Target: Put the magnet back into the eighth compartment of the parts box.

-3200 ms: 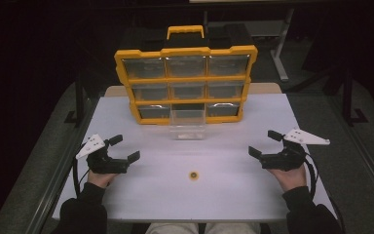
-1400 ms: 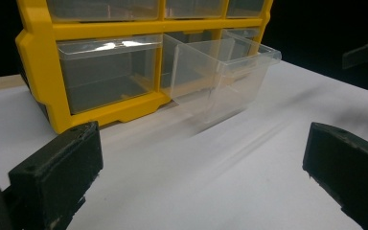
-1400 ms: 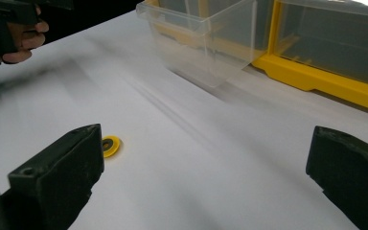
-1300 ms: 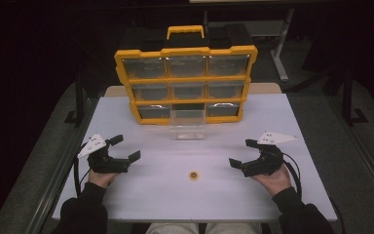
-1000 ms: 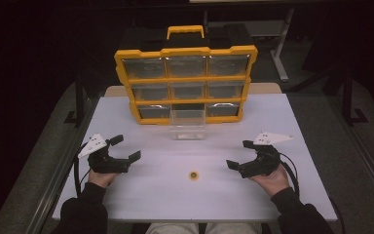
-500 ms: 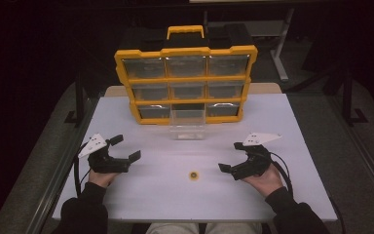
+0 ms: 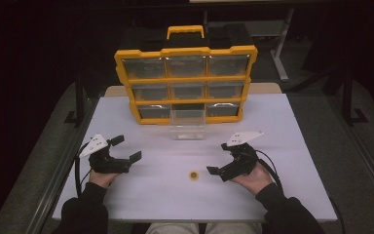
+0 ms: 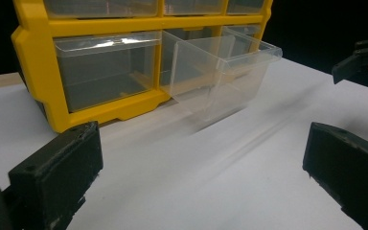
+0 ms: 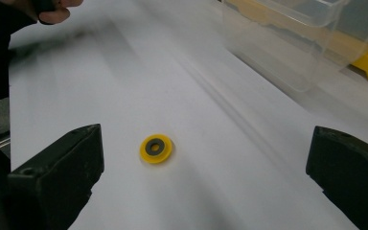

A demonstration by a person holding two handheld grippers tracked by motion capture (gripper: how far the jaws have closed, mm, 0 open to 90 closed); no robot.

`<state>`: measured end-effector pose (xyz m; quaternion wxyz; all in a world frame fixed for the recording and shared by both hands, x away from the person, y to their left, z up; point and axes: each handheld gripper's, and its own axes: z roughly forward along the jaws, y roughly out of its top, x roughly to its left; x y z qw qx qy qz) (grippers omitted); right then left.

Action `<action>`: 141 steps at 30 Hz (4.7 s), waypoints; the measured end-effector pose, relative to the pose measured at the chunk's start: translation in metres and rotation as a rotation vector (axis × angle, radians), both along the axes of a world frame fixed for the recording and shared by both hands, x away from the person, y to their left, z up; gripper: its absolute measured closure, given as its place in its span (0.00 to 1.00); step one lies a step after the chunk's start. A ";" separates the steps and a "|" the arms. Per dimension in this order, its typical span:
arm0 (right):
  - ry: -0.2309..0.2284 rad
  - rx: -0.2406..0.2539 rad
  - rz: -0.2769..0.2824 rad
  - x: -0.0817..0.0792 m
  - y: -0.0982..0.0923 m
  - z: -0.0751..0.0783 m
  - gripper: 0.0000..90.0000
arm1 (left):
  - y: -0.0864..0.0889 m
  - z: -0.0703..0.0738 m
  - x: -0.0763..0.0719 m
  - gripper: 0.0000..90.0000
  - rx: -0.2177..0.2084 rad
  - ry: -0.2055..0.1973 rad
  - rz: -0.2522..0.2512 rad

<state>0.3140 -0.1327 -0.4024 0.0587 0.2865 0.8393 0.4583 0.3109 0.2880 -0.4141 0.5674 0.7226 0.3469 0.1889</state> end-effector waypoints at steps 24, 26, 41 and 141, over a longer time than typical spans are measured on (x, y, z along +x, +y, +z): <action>0.055 -0.038 0.080 0.009 0.042 -0.011 0.00 | -0.001 -0.001 0.000 0.00 0.005 0.001 -0.009; 0.052 -0.060 0.078 0.009 0.047 -0.011 0.00 | -0.001 -0.001 0.000 0.00 0.005 0.002 -0.009; 0.088 -0.134 0.114 0.010 0.068 -0.024 0.09 | -0.002 -0.001 0.000 0.00 0.008 0.002 -0.012; -0.056 -0.132 0.037 0.064 0.079 0.065 0.69 | 0.001 0.000 0.001 0.00 -0.009 -0.001 -0.005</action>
